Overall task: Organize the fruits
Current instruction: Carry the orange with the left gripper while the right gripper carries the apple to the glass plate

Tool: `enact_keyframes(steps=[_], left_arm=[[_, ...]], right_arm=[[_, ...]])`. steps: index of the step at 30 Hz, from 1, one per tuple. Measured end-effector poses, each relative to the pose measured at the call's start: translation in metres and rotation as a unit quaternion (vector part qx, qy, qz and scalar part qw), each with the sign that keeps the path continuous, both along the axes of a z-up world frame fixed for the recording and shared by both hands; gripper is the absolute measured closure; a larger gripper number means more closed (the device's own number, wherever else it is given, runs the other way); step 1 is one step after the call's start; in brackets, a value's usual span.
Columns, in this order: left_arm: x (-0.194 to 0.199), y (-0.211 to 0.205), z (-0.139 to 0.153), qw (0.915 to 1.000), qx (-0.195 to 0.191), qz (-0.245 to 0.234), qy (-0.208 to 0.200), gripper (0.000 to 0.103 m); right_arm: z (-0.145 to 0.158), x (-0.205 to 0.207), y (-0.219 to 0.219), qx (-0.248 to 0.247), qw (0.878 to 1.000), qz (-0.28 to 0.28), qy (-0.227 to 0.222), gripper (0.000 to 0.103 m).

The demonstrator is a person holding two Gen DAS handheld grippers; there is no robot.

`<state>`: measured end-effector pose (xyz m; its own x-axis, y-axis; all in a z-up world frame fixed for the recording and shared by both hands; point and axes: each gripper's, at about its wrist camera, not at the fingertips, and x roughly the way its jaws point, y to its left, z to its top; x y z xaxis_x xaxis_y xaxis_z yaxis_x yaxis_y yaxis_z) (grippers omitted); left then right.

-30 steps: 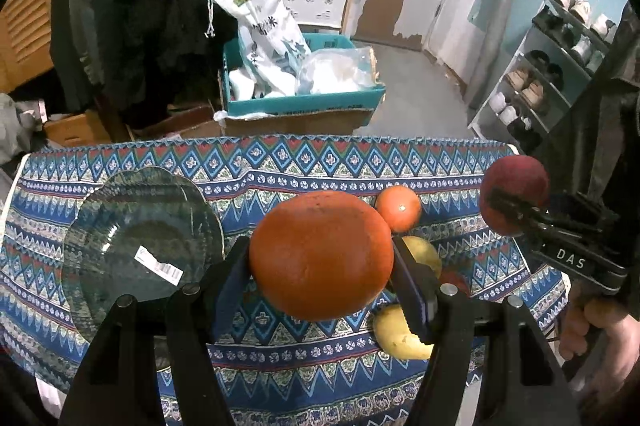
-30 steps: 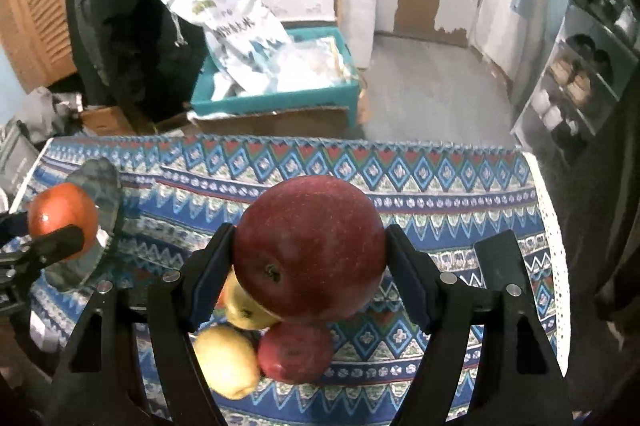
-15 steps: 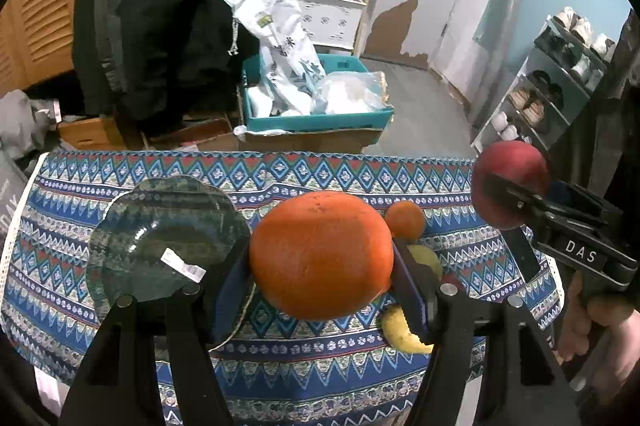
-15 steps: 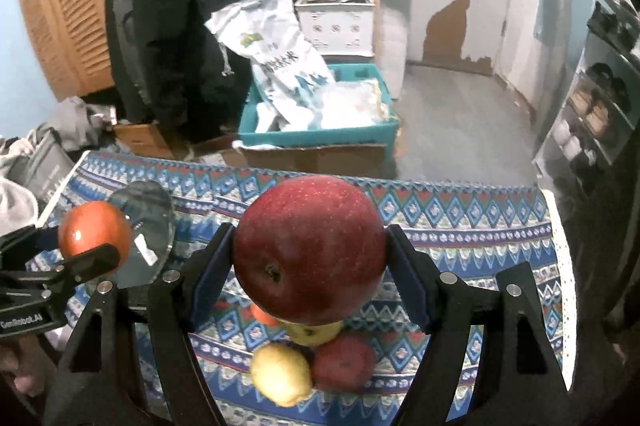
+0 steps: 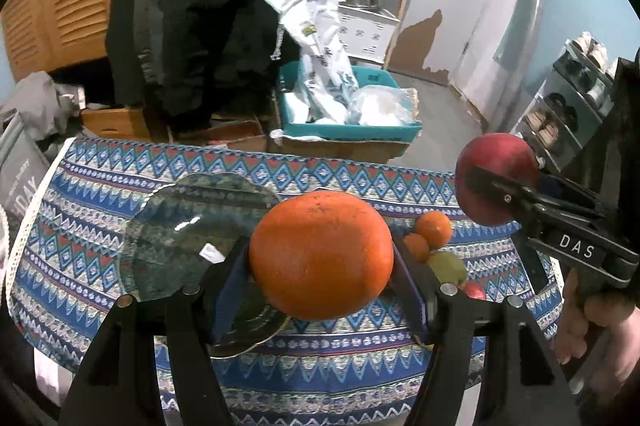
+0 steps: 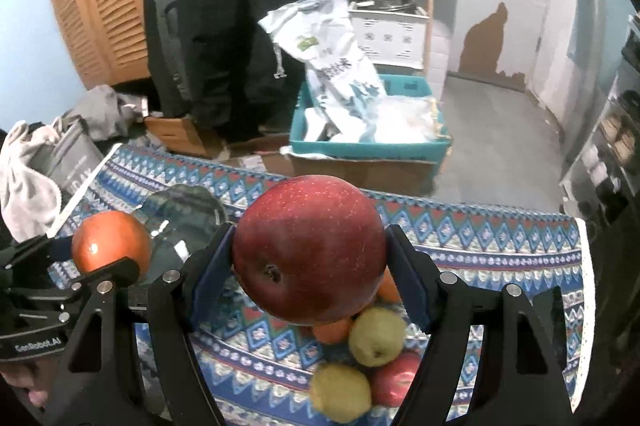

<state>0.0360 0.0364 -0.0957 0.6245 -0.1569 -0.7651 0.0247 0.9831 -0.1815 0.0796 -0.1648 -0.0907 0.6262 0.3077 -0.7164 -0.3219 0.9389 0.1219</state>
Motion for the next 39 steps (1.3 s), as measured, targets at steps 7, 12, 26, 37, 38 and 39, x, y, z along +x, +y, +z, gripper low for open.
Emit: enact_keyframes(steps=[7,12,26,37,38,39], left_arm=[[-0.006,0.034,-0.003,0.9996,0.000,0.029,0.002,0.034],[-0.009,0.057,-0.009,0.9988,0.002,0.049,0.010,0.034],[-0.008,0.112,-0.046,0.9937,0.019,0.101,0.045,0.034],[0.004,0.133,-0.092,0.9875,0.015,0.120,0.101,0.034],[0.005,0.134,-0.096,0.9866,0.013,0.122,0.107,0.034],[0.006,0.135,-0.101,0.9858,0.010,0.123,0.114,0.034]], right_arm=[[-0.005,0.009,0.038,0.004,1.000,0.028,0.013,0.028],[-0.014,0.015,0.069,0.002,0.998,0.050,0.024,0.028],[-0.050,0.029,0.139,-0.008,0.993,0.099,0.070,0.028],[-0.097,0.042,0.170,-0.019,0.984,0.120,0.133,0.028],[-0.101,0.042,0.171,-0.022,0.983,0.121,0.138,0.028],[-0.106,0.043,0.172,-0.023,0.982,0.123,0.144,0.028]])
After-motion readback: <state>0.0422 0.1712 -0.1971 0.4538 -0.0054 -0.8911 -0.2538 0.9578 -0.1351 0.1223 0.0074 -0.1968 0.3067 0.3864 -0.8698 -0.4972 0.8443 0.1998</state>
